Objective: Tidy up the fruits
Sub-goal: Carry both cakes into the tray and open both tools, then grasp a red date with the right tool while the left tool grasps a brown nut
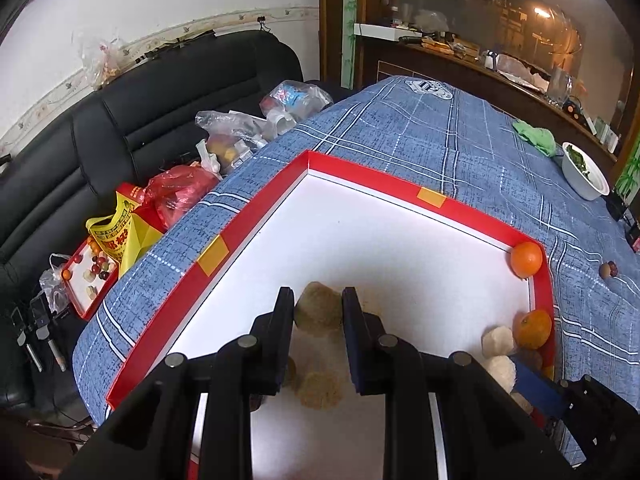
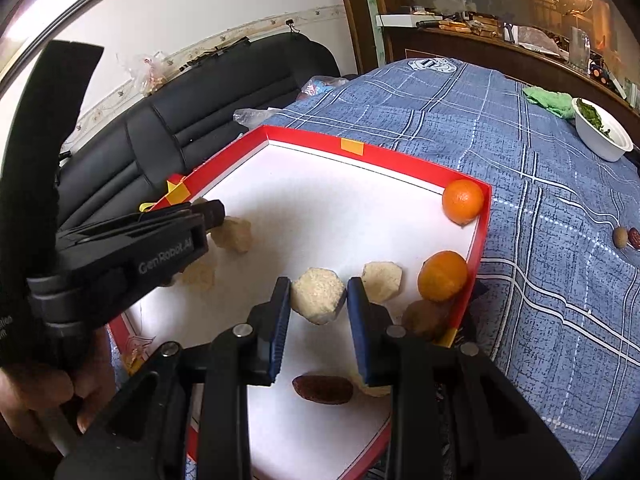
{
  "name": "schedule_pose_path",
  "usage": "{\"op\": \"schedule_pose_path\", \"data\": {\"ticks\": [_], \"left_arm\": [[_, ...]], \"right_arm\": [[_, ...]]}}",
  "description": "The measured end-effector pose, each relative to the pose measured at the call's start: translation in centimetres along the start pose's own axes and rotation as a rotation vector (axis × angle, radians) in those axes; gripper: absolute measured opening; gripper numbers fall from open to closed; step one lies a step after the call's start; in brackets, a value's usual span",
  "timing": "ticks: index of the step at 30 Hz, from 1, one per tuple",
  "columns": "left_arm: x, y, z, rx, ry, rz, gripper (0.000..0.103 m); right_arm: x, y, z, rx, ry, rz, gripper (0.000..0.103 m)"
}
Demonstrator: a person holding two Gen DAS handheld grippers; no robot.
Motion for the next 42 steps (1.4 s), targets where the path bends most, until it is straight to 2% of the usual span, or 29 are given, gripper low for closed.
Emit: {"op": "schedule_pose_path", "data": {"ticks": [3,5,7,8,9,11,14,19,23,26,31,37,42], "left_arm": [[-0.1,-0.1,-0.2,0.016,-0.011,-0.001,0.024],[-0.1,-0.1,-0.2,0.012,-0.015,-0.003,0.025],[-0.1,-0.1,-0.1,0.007,-0.029,-0.006,0.042],[-0.1,-0.1,-0.1,0.008,-0.033,-0.007,0.059],[0.1,-0.1,-0.2,0.013,-0.037,-0.003,0.071],[0.4,-0.2,-0.3,0.014,-0.047,0.012,0.076],[0.8,-0.4,-0.1,0.001,-0.052,0.022,0.077],[1.6,-0.6,0.8,-0.008,-0.043,0.039,0.077],[2.5,-0.6,2.5,-0.011,0.003,0.058,0.077],[2.9,-0.5,4.7,-0.032,0.050,0.066,0.076],[3.0,-0.4,10.1,-0.120,0.111,0.063,0.076],[3.2,-0.7,17.3,-0.217,0.188,0.066,0.076],[2.9,-0.9,22.4,-0.302,0.226,0.080,0.076]], "right_arm": [[-0.2,0.1,0.0,-0.004,0.001,-0.009,0.033],[-0.4,0.2,0.1,-0.007,0.008,-0.018,0.039],[-0.3,0.2,0.2,-0.008,0.007,-0.017,0.042],[-0.3,0.2,0.2,-0.009,0.007,-0.018,0.046],[-0.2,0.3,0.2,-0.010,0.006,-0.015,0.049],[0.1,0.2,0.2,-0.007,0.003,-0.009,0.049],[0.8,0.2,0.2,-0.008,0.004,0.010,0.055],[2.5,-0.1,1.0,-0.023,0.008,0.049,0.056],[4.8,0.0,3.3,-0.056,0.030,0.098,0.056],[6.8,0.5,7.1,-0.116,0.081,0.126,0.056],[9.8,1.5,17.2,-0.302,0.219,0.159,0.055],[10.6,1.0,27.4,-0.430,0.336,0.152,0.055],[8.0,-0.6,32.0,-0.424,0.362,0.092,0.040]]}}
Point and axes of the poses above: each gripper's, at about its wrist camera, not at the fingertips, and x roughly against the way its jaws point, z to its right, y to its underside, the point moved 6 cm from there along -x, roughly the way its jaws point, and after that the axes turned 3 degrees about -z, right-handed, at the moved point
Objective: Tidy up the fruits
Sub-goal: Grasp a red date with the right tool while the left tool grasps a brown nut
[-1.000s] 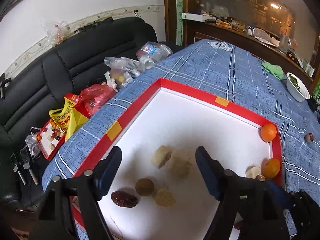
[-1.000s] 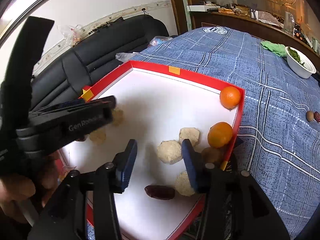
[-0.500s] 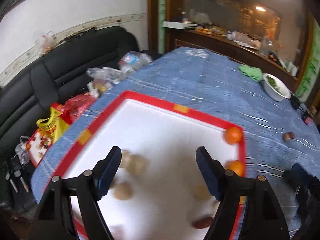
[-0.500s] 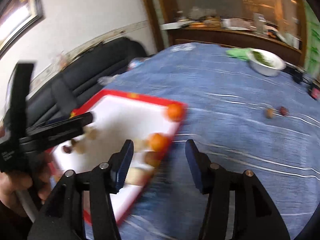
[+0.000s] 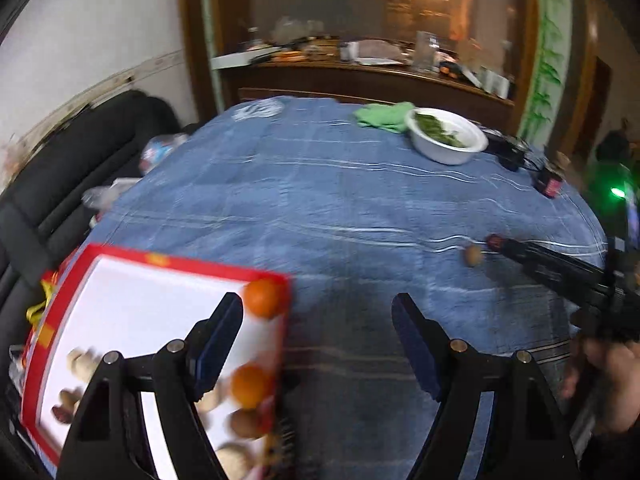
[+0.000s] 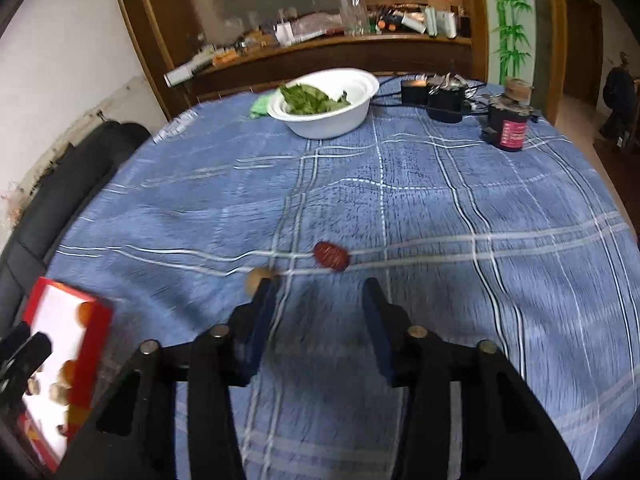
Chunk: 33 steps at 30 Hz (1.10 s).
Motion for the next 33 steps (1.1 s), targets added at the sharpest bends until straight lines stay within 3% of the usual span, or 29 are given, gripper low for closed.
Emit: {"op": "schedule_pose_path", "data": {"ticks": [4,7,13,17,19,21,23,33], "left_arm": [[-1.4,-0.7,2.7,-0.027,0.039,-0.005,0.076],[-2.9,-1.3,5.1,-0.052,0.064,-0.015,0.076],[-5.9,-1.7,9.7,-0.075,0.117,-0.048,0.076],[-7.7,-1.9,12.5,-0.091,0.132,-0.066,0.067],[-8.9,-2.2,13.4,-0.093,0.115,-0.083,0.054],[-10.1,-2.1,13.8,-0.101,0.089,-0.120,0.027],[-10.2,-2.2,13.9,-0.112,0.066,-0.102,0.021],[-5.3,-1.5,11.2,-0.090,0.058,-0.061,0.020]], "right_arm": [[-2.9,-1.1,-0.2,0.037,0.013,-0.030,0.039],[-4.5,-1.2,-0.1,0.062,0.032,-0.054,0.028],[-2.1,-0.8,2.2,0.029,0.026,0.005,0.028],[1.0,-0.3,4.2,-0.014,0.020,0.051,0.028],[2.4,0.3,4.8,-0.023,0.015,0.064,0.028],[3.3,0.9,4.9,-0.028,0.005,0.070,0.028],[4.0,1.7,4.8,-0.029,-0.005,0.074,0.028],[6.1,3.9,3.1,-0.018,-0.030,0.085,0.028]]}}
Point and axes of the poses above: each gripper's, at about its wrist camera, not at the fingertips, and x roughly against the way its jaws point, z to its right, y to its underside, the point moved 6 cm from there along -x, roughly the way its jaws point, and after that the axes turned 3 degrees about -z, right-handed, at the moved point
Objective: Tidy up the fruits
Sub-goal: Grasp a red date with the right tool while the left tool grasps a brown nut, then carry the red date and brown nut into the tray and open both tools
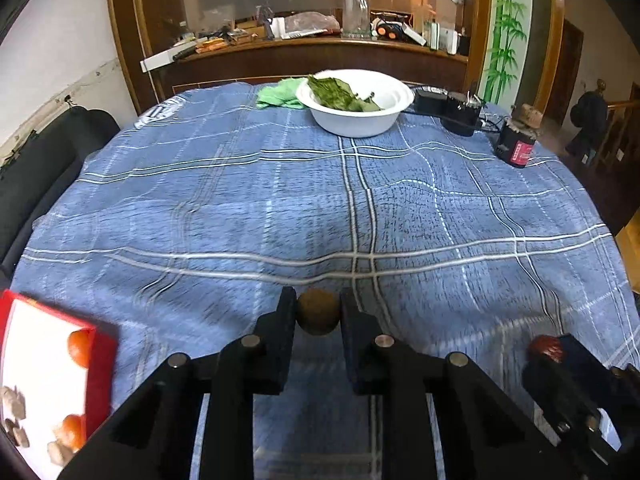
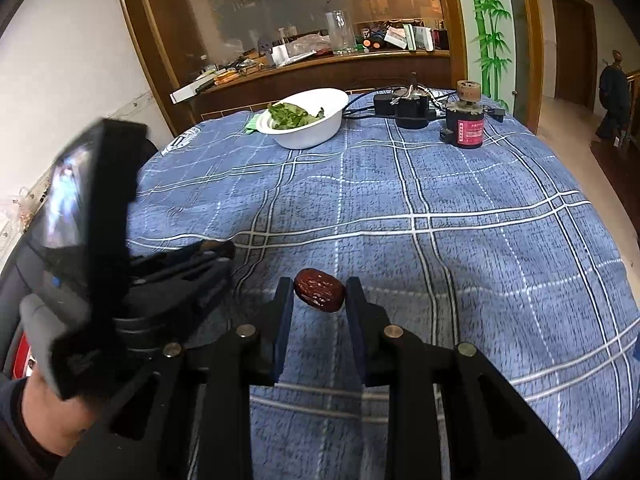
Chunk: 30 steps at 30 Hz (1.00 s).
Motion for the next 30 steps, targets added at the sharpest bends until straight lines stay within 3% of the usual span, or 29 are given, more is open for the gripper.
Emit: {"op": "schedule_pose_path", "data": {"ticks": [15,30], "left_arm": [[5.7,6.2,-4.8,0.036,0.017,-0.004,0.020],[7.1,9.6,-5.9,0.039,0.049,-0.027,0.020]], "right_arm": [[2.9,4.3,-5.4,0.042,-0.042,-0.004,0.028],[3.4,7.2,-7.9,0.070,-0.042,-0.026,0.028]]}}
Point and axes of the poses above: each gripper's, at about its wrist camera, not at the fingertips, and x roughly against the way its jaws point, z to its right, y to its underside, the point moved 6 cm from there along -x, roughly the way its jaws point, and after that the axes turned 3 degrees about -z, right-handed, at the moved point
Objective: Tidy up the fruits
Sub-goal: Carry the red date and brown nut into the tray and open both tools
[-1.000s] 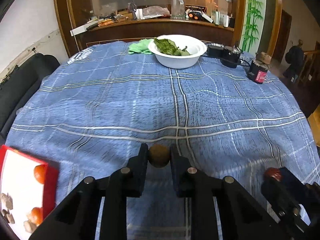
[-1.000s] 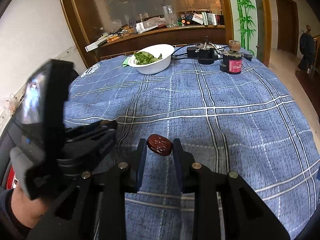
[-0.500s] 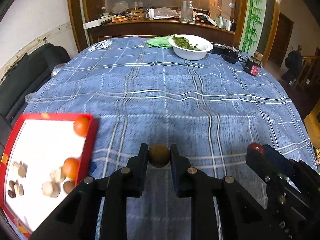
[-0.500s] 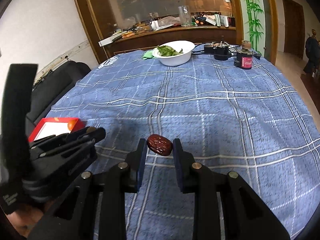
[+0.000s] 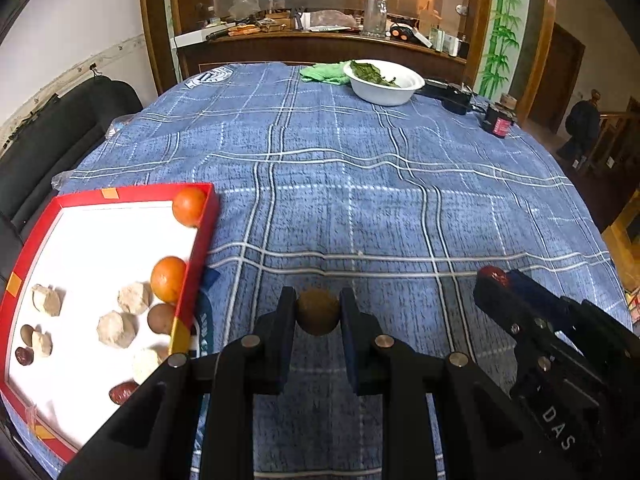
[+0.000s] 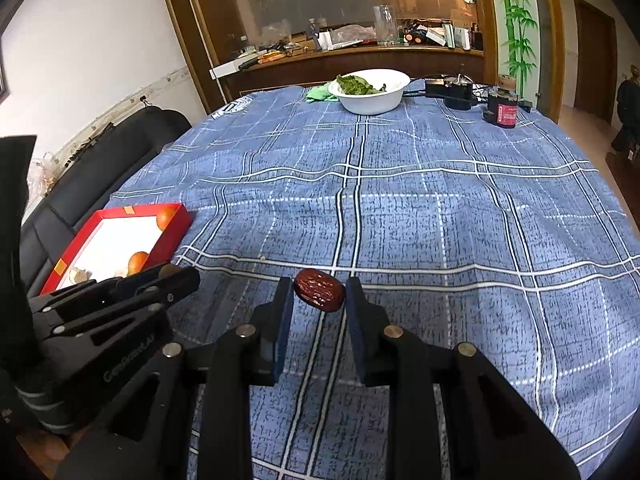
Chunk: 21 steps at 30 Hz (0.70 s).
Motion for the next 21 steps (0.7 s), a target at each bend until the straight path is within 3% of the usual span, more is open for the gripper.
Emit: {"op": "schedule_pose_path", "data": {"ticks": [21], "left_arm": [[1.0,2.1,-0.2,-0.003,0.033,-0.019,0.020]], "right_arm": [[1.0,1.4,-0.3,0.001,-0.002,0.001,0.028]]}}
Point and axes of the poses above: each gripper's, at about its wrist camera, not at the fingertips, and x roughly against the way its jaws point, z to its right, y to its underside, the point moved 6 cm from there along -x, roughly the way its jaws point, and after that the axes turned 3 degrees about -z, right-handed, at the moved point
